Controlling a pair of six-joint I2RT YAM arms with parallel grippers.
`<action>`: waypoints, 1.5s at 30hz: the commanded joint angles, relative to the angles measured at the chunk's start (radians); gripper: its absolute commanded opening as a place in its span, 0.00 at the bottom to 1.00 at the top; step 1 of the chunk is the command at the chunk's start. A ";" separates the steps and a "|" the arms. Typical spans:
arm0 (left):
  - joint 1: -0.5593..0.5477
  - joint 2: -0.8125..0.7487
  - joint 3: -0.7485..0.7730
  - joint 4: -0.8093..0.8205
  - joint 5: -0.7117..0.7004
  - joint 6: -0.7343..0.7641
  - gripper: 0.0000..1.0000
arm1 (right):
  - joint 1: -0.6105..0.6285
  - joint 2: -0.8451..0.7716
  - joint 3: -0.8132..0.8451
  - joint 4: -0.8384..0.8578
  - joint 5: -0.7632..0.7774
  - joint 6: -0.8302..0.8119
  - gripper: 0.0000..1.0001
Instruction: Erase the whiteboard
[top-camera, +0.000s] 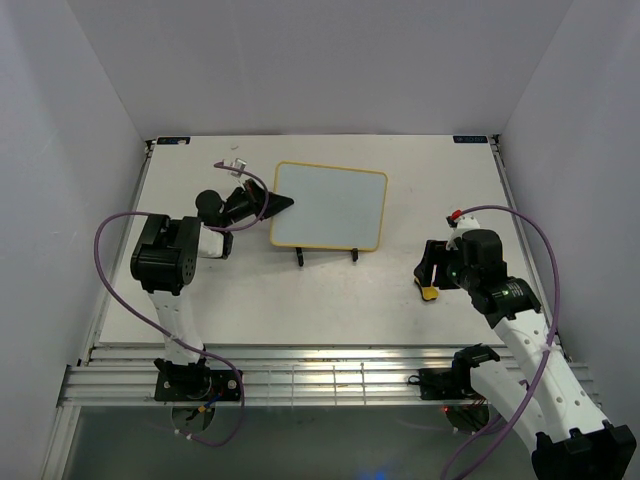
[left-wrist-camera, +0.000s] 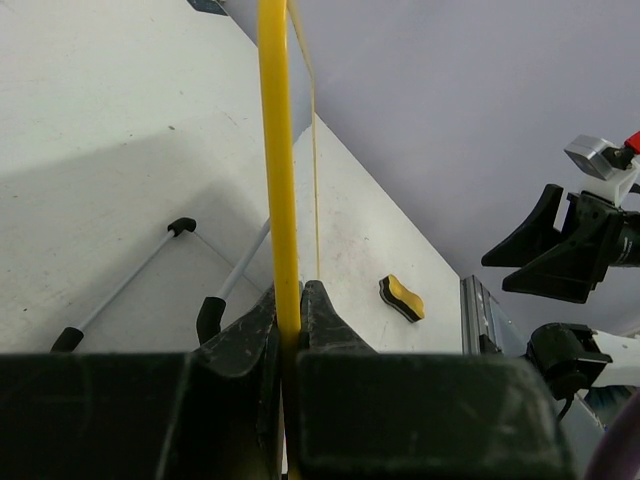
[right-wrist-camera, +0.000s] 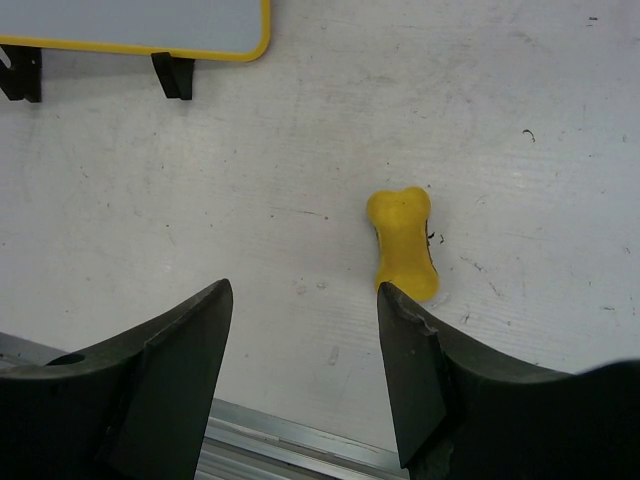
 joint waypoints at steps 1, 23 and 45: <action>0.031 0.025 0.026 0.335 0.051 0.115 0.00 | -0.001 -0.019 0.018 0.020 -0.023 -0.017 0.66; 0.099 0.103 -0.079 0.342 0.013 0.290 0.14 | -0.001 -0.051 0.014 0.032 -0.049 -0.020 0.65; 0.106 0.081 -0.165 0.338 -0.041 0.396 0.20 | -0.001 -0.058 -0.006 0.063 -0.095 -0.024 0.65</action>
